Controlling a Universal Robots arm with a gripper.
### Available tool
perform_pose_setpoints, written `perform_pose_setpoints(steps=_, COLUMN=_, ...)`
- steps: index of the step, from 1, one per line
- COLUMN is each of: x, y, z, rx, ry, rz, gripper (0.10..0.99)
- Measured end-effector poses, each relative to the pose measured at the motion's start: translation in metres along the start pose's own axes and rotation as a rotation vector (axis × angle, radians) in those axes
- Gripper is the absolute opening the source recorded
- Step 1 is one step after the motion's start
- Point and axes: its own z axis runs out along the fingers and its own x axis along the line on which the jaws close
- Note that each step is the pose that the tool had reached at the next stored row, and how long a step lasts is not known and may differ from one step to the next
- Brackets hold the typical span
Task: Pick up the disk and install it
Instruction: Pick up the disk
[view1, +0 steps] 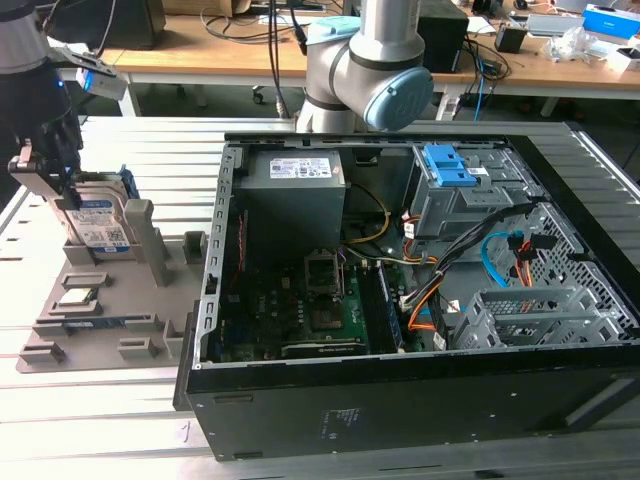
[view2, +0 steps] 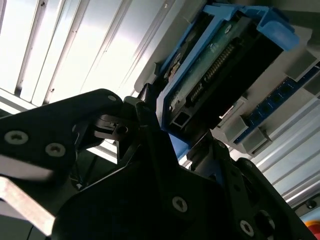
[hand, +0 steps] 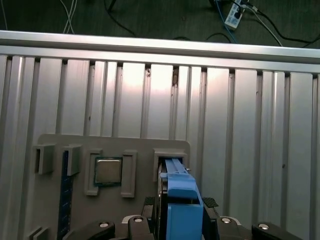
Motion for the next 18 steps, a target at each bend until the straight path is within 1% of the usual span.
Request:
perform_pose_setpoints(steps=5, x=0.0000, y=0.0000, z=0.0005, rx=0.000, ry=0.0002, rz=0.000, gripper=0.482)
perform_pose_setpoints(steps=6, x=0.0000, y=0.0000, z=-0.0006, rx=0.000, ry=0.0008, rz=0.000, gripper=0.482)
perform_pose_setpoints(steps=8, x=-0.0001, y=0.0003, z=-0.0066, rx=0.000, ry=0.0027, rz=0.000, gripper=0.482)
perform_pose_setpoints(steps=9, x=-0.0001, y=0.0005, z=-0.0110, rx=0.000, ry=0.0038, rz=0.000, gripper=0.482)
perform_pose_setpoints(steps=10, x=-0.0002, y=0.0006, z=-0.0130, rx=0.000, ry=0.0045, rz=0.000, gripper=0.482)
perform_pose_setpoints(steps=15, x=-0.0002, y=0.0006, z=-0.0134, rx=0.000, ry=0.0050, rz=0.000, gripper=0.482)
perform_pose_setpoints(steps=16, x=-0.0002, y=0.0008, z=-0.0135, rx=0.004, ry=0.0054, rz=0.000, gripper=0.482)
perform_pose_setpoints(steps=17, x=-0.0003, y=0.0008, z=-0.0134, rx=0.012, ry=0.0059, rz=0.001, gripper=0.482)
perform_pose_setpoints(steps=18, x=-0.0002, y=0.0006, z=-0.0133, rx=0.016, ry=0.0060, rz=0.000, gripper=0.482)
